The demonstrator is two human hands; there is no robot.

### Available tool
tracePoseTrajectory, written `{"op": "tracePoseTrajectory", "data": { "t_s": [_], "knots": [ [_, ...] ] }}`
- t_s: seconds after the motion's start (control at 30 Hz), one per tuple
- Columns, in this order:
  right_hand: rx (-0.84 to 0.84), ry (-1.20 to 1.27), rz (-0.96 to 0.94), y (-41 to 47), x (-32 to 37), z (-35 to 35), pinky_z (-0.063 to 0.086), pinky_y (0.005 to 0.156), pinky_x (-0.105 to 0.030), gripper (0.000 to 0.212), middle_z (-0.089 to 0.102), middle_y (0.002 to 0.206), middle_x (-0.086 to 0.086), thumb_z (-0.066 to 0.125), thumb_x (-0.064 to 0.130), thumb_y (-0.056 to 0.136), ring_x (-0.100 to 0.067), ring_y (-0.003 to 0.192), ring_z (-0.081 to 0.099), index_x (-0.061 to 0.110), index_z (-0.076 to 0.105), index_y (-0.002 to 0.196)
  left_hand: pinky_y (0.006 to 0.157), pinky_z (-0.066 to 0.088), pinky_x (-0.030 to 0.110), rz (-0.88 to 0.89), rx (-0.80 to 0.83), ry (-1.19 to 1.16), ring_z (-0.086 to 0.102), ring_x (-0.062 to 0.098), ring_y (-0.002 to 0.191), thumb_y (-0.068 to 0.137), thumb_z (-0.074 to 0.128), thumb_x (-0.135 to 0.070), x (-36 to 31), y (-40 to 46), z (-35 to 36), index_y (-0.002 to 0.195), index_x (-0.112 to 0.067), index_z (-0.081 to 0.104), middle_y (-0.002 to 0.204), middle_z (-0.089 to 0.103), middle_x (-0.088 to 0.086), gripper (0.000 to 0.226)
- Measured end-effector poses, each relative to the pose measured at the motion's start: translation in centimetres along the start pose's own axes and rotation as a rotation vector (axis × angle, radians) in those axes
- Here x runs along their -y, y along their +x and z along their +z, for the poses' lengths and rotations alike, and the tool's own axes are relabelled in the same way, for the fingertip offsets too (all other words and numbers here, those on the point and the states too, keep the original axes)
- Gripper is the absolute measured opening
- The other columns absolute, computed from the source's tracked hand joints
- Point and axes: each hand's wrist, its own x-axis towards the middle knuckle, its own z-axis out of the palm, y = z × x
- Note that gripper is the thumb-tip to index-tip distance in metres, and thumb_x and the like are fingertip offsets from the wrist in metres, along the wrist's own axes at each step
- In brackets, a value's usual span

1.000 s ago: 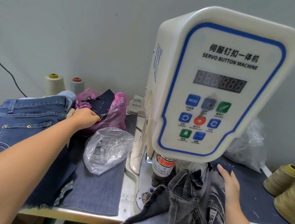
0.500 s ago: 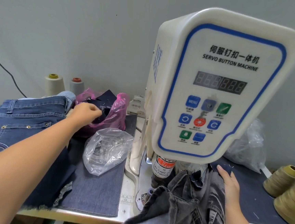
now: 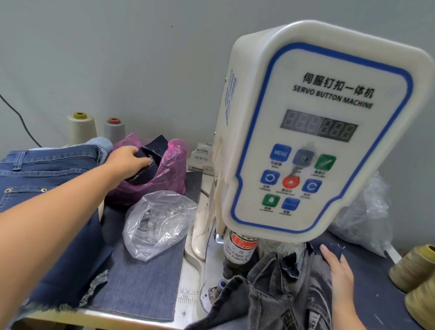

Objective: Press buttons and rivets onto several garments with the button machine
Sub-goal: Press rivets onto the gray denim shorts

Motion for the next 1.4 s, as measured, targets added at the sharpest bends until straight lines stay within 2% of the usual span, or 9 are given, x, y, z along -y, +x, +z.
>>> {"op": "tracePoseTrajectory", "data": {
  "t_s": [0.17, 0.4, 0.5, 0.7, 0.87, 0.93, 1.0, 1.23, 1.4],
  "knots": [
    [0.026, 0.003, 0.010, 0.1, -0.1, -0.1, 0.049, 0.051, -0.008, 0.014, 0.069, 0.063, 0.017, 0.056, 0.006, 0.092, 0.005, 0.056, 0.063, 0.012, 0.059, 0.104, 0.068, 0.038, 0.041, 0.140, -0.312, 0.300, 0.054, 0.043, 0.089, 0.093, 0.051, -0.018, -1.5, 0.8, -1.9, 0.100, -0.005, 0.044, 0.103, 0.058, 0.029, 0.016],
    [0.001, 0.045, 0.017, -0.3, 0.2, 0.2, 0.046, 0.059, -0.010, 0.015, 0.059, 0.098, 0.004, 0.057, 0.008, 0.091, 0.005, 0.068, 0.056, 0.017, 0.058, 0.103, 0.062, 0.042, 0.017, 0.093, -0.496, -0.469, 0.049, 0.015, 0.079, 0.090, 0.039, 0.001, -3.6, -0.4, -4.7, 0.104, -0.015, 0.051, 0.087, 0.054, -0.003, 0.025],
    [0.028, 0.071, 0.056, -0.4, 0.3, 0.2, 0.048, 0.053, -0.010, 0.012, 0.062, 0.097, 0.000, 0.056, 0.009, 0.092, 0.003, 0.067, 0.061, 0.015, 0.062, 0.101, 0.056, 0.046, 0.016, 0.147, -0.321, -0.699, 0.054, 0.009, 0.070, 0.088, 0.034, 0.007, -5.3, -3.5, -6.3, 0.087, -0.023, 0.054, 0.078, 0.056, -0.003, 0.036],
    [0.007, 0.182, 0.043, -1.5, 1.2, 0.5, 0.045, 0.087, -0.024, 0.031, 0.058, 0.105, 0.009, 0.052, 0.014, 0.096, -0.005, 0.087, 0.058, 0.020, 0.046, 0.126, 0.051, 0.046, 0.017, 0.288, 0.255, -0.667, 0.057, 0.006, 0.055, 0.078, 0.049, 0.011, -5.0, -13.9, -7.1, 0.070, -0.020, 0.067, 0.060, 0.064, -0.005, 0.036],
    [0.011, 0.181, 0.006, -1.7, 2.2, 0.1, 0.034, 0.110, -0.038, 0.038, 0.053, 0.123, -0.003, 0.052, 0.015, 0.096, -0.020, 0.117, 0.052, 0.021, 0.044, 0.133, 0.079, 0.052, 0.035, 0.346, 1.013, -0.430, 0.062, 0.017, 0.081, 0.075, 0.072, -0.021, -2.3, -21.9, -2.9, 0.071, -0.027, 0.074, 0.088, 0.066, -0.003, 0.008],
    [-0.020, 0.182, -0.023, -1.8, 2.5, -0.1, 0.036, 0.108, -0.036, 0.045, 0.051, 0.121, -0.001, 0.053, 0.017, 0.095, -0.018, 0.114, 0.051, 0.018, 0.041, 0.139, 0.096, 0.049, 0.048, 0.391, 1.087, -0.382, 0.063, 0.026, 0.100, 0.077, 0.070, -0.023, -1.7, -24.0, -0.4, 0.076, -0.037, 0.076, 0.109, 0.063, -0.012, 0.016],
    [-0.065, 0.184, -0.035, -1.7, 2.7, -0.3, 0.038, 0.103, -0.030, 0.050, 0.051, 0.122, -0.002, 0.054, 0.017, 0.095, -0.018, 0.113, 0.050, 0.009, 0.038, 0.142, 0.101, 0.046, 0.035, 0.432, 1.128, -0.359, 0.059, 0.014, 0.116, 0.083, 0.067, -0.012, -1.4, -25.6, 1.8, 0.076, -0.047, 0.073, 0.121, 0.055, -0.024, 0.036],
    [-0.235, 0.149, -0.026, -2.2, 3.0, 0.2, 0.039, 0.055, -0.002, 0.040, 0.055, 0.124, -0.008, 0.056, 0.012, 0.094, -0.017, 0.108, 0.051, 0.001, 0.049, 0.131, 0.109, 0.024, 0.014, 0.759, 0.743, -0.035, 0.026, -0.011, 0.134, 0.076, 0.055, -0.023, -3.3, -29.0, 5.5, 0.095, -0.052, 0.071, 0.147, 0.023, -0.035, 0.038],
    [-0.271, 0.092, 0.007, -2.0, 2.9, 0.6, 0.039, 0.067, -0.009, 0.043, 0.056, 0.120, -0.005, 0.059, 0.014, 0.092, -0.022, 0.114, 0.053, 0.002, 0.049, 0.132, 0.096, 0.043, 0.027, 0.781, 0.462, 0.163, 0.052, 0.009, 0.114, 0.075, 0.044, -0.029, -3.7, -30.0, 7.6, 0.104, -0.041, 0.071, 0.135, 0.050, -0.016, 0.041]
  ]
}}
